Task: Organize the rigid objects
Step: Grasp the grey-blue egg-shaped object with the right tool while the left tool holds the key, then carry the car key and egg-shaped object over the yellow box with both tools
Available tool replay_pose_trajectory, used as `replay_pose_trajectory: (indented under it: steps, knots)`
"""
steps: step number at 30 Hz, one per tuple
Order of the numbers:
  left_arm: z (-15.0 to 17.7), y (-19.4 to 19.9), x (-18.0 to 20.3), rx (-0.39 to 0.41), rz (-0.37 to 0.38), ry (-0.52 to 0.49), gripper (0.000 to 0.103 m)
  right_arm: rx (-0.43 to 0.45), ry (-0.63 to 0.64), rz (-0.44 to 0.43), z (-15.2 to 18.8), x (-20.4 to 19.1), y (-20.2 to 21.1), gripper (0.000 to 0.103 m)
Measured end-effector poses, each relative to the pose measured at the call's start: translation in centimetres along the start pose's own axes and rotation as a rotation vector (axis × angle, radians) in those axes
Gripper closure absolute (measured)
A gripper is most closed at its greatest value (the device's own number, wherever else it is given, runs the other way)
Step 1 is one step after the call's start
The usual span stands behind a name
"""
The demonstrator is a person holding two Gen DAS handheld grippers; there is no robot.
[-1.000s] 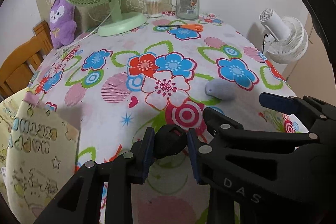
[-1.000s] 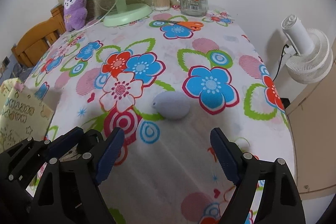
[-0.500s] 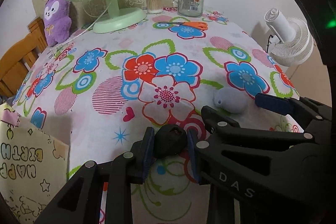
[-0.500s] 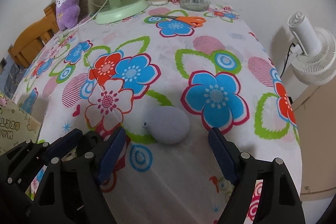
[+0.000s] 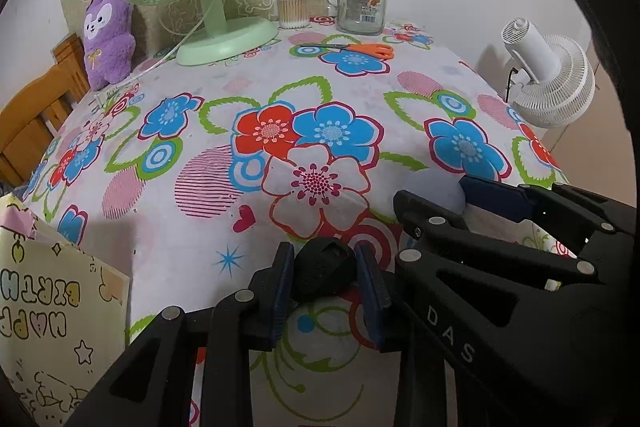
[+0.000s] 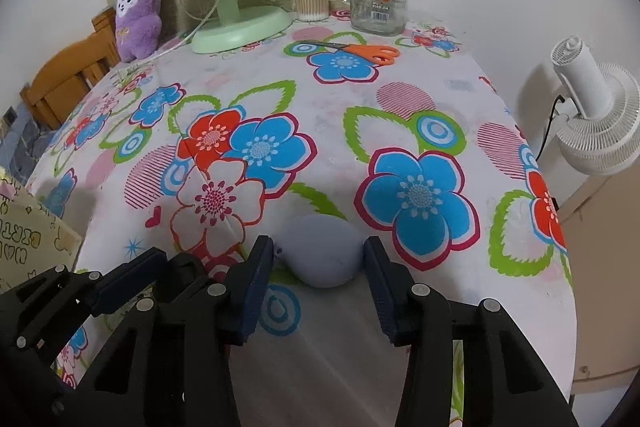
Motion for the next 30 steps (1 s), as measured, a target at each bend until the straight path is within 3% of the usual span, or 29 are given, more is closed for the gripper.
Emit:
replay_pose_trajectory:
  steps: [30]
  knots:
    - [3.4,5.1,0.4,0.035,0.004,-0.017,0.071,0.042,-0.032,0.05,3.9,-1.4,6.1,0.053]
Point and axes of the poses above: each gripper's, at about its wrist camera, not at the fingertips, and y roughly against the way its jaws point, x to its right, z to its underside, the point moved 6 cm from there along -y, roughly the way its jaws point, and after that the axes turned 4 degrees about x, right-handed, at the moved point
